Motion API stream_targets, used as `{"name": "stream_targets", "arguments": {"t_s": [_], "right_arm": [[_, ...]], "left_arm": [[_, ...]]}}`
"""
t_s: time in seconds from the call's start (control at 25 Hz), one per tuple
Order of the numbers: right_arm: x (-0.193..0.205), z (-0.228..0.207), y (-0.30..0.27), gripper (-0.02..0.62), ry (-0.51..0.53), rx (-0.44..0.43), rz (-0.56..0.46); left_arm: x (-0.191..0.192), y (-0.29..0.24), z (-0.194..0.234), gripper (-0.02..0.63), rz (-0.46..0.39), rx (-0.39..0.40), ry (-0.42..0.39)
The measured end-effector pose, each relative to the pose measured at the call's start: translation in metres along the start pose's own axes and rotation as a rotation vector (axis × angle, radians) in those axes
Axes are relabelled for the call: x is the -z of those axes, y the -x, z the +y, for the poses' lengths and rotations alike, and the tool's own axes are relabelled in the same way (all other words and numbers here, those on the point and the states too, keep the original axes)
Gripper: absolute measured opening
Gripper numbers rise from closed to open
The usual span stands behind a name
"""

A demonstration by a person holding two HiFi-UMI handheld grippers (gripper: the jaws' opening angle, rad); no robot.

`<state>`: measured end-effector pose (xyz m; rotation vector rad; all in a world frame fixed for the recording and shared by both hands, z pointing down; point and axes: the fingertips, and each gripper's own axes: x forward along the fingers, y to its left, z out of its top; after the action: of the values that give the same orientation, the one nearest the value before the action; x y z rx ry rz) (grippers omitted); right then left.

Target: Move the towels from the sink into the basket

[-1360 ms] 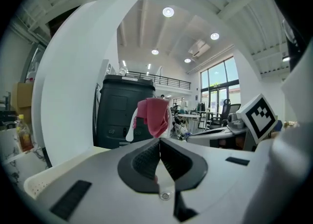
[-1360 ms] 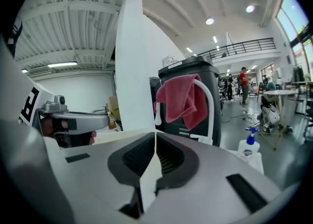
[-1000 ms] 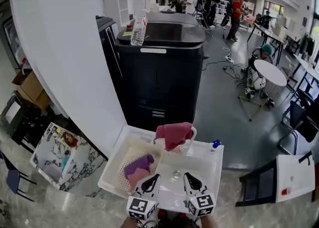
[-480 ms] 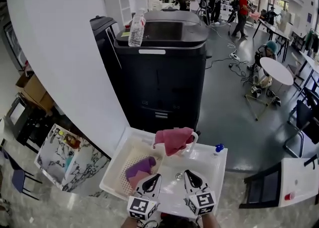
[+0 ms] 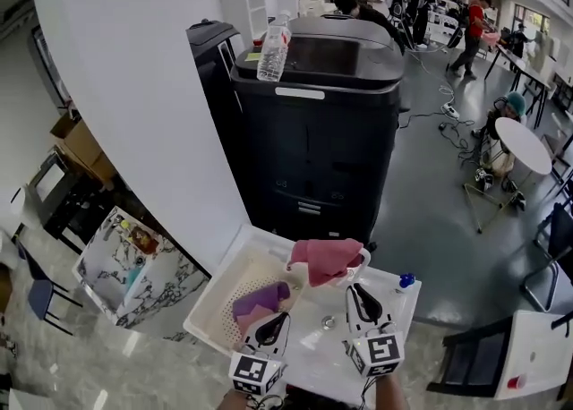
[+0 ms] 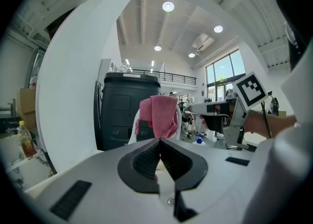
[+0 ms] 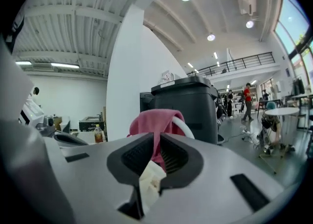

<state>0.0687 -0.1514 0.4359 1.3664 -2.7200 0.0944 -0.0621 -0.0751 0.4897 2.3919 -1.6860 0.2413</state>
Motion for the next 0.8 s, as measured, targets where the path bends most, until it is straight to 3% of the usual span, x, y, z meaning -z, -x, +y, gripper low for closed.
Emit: {"name": "stream_targets", "arguments": {"t_s": [0.04,0.12,0.4,0.8], "right_arm": [[-0.01,-0.002,-0.002,0.053,0.021,-0.017,-0.014],[-0.027,-0.006,-0.008,0.143,0.046,-0.054,-0.025],[-0.045,-0.024,-0.034,0.17,0.131,-0.09,0.035],[-0.026,-0.024,-0.058,0.181,0.234,-0.085,0.117]], "left_arm": [[0.002,0.001,0.002,0.008,0.004,-0.01,0.003],[0.004,0.001,0.005,0.008,0.006,-0.032,0.013],[0.005,0.0,0.0,0.008,0.004,-0.062,0.047],[0.013,-0.002,-0.013,0.008,0.017,-0.082,0.066]]}}
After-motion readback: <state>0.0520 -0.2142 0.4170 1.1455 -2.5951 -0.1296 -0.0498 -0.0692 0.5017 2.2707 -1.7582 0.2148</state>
